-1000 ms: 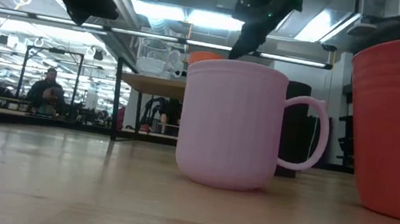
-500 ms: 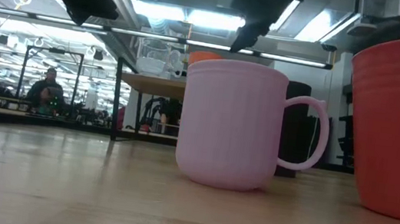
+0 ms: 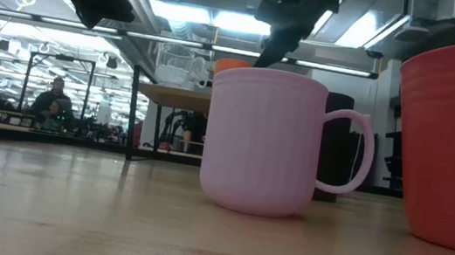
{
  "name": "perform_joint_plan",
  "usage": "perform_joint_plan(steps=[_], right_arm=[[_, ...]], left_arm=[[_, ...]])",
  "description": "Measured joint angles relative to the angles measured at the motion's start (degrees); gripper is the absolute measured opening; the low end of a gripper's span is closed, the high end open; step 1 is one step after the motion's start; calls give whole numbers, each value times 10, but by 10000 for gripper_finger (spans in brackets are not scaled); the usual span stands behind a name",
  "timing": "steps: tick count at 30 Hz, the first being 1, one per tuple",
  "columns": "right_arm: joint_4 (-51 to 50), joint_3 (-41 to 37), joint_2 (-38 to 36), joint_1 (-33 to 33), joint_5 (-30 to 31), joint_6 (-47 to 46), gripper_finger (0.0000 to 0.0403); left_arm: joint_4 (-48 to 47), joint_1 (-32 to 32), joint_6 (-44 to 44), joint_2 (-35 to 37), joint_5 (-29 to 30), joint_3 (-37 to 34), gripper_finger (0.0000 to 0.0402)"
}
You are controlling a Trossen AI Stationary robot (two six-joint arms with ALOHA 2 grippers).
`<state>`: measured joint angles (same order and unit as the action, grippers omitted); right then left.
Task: Stack small to large cups/mugs on shelf
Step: Put the orange mug on top of the shelf
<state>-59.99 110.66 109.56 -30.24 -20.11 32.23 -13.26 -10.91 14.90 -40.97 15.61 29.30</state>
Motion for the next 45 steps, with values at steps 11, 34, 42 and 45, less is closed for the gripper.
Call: perform_joint_plan(steps=[11, 34, 42, 45], right_arm=[[10, -2, 0, -9, 50, 16, 185], [44, -2, 0, 1, 5, 24, 185], [62, -2, 0, 1, 9, 24, 185], [62, -2, 0, 1, 9, 24, 185]], left_arm=[[0, 0, 0, 0, 0, 0, 89], [0, 0, 0, 0, 0, 0, 89], [0, 0, 0, 0, 0, 0, 89], [0, 0, 0, 0, 0, 0, 89]])
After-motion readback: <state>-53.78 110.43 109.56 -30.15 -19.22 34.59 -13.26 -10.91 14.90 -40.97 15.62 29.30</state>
